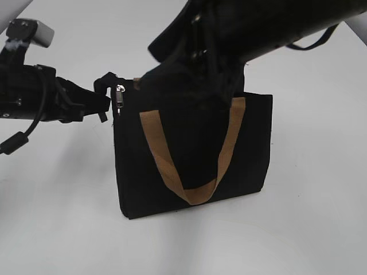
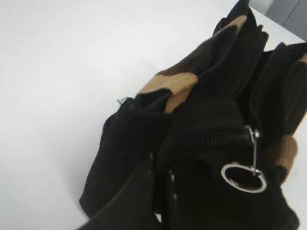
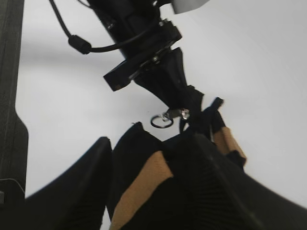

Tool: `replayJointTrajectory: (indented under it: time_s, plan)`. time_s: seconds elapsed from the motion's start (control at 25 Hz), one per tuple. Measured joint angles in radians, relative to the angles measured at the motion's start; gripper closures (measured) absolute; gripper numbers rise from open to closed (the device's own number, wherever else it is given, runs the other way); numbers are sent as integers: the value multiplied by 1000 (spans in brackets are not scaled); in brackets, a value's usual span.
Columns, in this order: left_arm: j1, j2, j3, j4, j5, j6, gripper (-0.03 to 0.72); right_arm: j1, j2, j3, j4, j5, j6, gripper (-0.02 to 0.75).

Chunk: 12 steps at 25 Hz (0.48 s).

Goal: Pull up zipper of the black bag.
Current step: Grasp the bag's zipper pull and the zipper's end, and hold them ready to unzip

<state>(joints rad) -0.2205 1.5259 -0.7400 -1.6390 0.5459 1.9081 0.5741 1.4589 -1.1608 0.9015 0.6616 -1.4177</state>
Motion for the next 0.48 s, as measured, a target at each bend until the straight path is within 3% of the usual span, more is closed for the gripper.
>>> replayJointTrajectory:
  time_s: [0.24, 0.48]
  plan:
    - [0, -77, 0, 76, -1, -93, 697, 95, 97, 0, 5, -102, -26, 338]
    - [0, -137, 1, 88, 15, -134, 697, 104, 156, 0, 15, -204, 61, 338]
